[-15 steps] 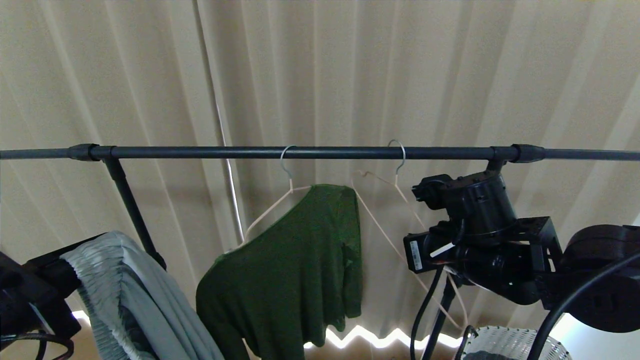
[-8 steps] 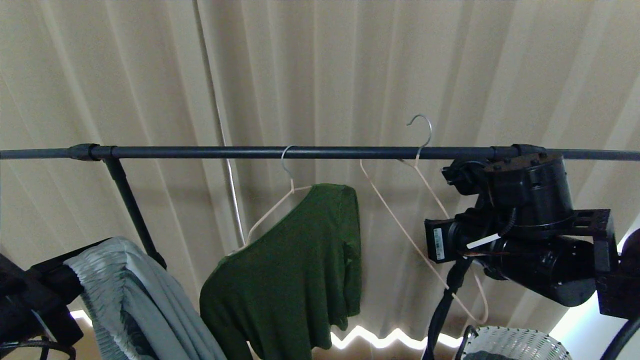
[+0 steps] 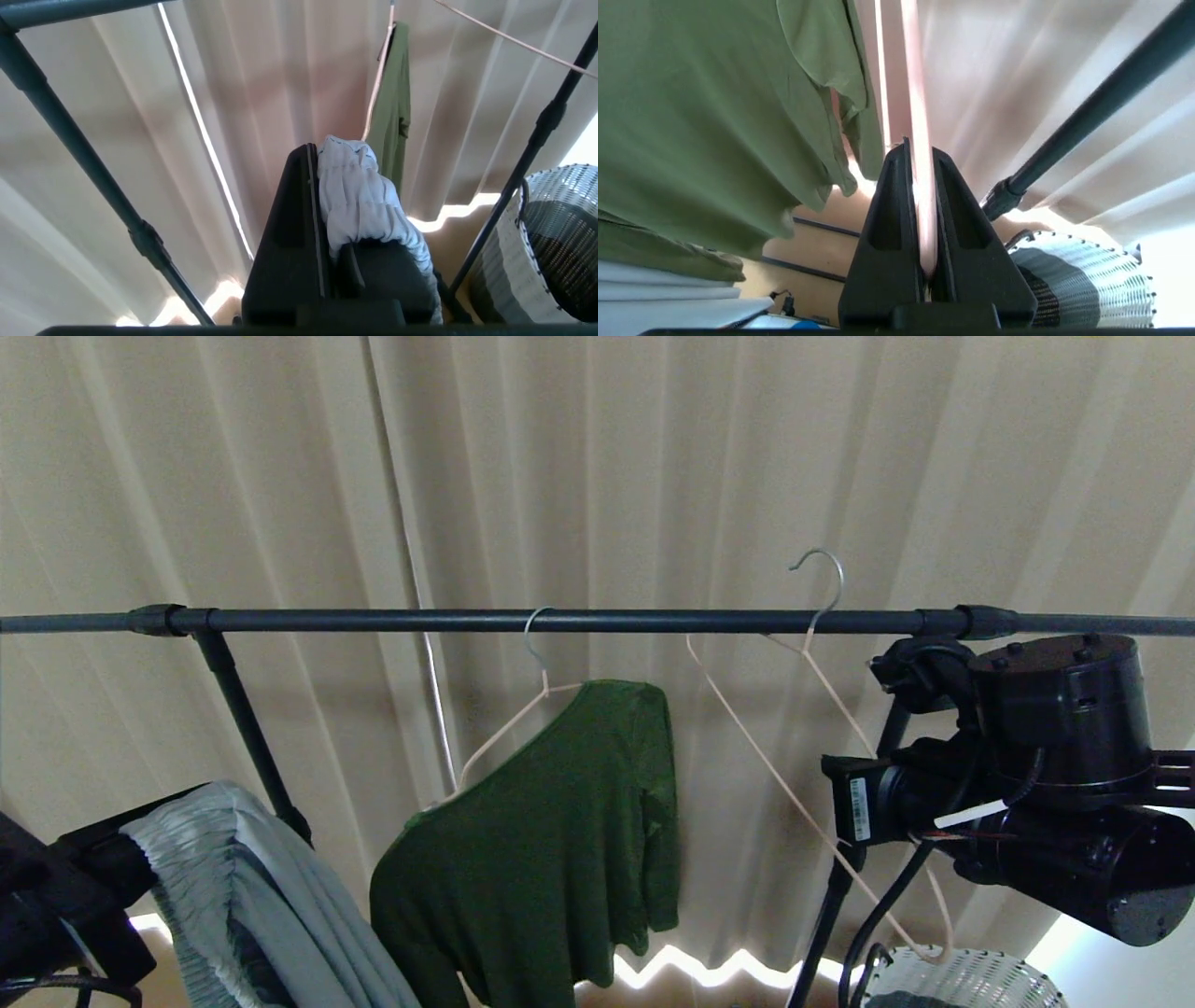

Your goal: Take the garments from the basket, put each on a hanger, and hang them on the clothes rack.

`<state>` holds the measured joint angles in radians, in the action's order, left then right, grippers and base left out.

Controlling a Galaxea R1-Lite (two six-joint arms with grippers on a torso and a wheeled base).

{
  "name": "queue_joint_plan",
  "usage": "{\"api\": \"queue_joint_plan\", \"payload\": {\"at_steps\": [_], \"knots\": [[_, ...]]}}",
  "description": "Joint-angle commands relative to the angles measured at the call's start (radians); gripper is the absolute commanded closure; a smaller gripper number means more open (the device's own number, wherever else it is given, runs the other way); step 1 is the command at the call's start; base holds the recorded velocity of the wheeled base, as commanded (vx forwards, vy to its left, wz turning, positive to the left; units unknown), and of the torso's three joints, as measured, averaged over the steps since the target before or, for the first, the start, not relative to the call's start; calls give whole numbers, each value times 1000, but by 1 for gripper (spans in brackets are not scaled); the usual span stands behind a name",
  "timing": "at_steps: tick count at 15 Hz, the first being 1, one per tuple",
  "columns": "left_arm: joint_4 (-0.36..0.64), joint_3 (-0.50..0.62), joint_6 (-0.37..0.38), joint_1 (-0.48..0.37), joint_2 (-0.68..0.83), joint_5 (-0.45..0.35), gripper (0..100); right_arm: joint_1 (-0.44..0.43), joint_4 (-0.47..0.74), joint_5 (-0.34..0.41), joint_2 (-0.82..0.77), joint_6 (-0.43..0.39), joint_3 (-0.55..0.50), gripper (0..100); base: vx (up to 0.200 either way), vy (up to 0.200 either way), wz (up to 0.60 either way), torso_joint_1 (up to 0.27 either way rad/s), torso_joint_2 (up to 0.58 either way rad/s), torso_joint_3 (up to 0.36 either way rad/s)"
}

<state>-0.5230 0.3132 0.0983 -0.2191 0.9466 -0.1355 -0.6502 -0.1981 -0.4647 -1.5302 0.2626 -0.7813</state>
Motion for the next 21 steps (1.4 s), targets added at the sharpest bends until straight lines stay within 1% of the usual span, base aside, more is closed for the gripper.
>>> {"api": "queue_joint_plan", "payload": {"at_steps": [1,15,17,19,21], "knots": [[0,0,0,0,1,1,100,0,0,0,7,-2,5,100,-200,0,0,-2,2,12],[0,-6,-2,0,0,1,100,0,-1,1,2,-2,16,100,-200,0,0,1,1,1],[0,-13,1,0,-6,-1,100,0,-1,8,4,1,27,100,0,0,0,0,0,0],[4,-6,0,-26,-5,-3,100,-17,-4,15,16,3,53,100,0,0,0,0,0,0],[8,35,1,-48,46,2,100,-39,-6,61,32,4,66,100,0,0,0,0,0,0]]}}
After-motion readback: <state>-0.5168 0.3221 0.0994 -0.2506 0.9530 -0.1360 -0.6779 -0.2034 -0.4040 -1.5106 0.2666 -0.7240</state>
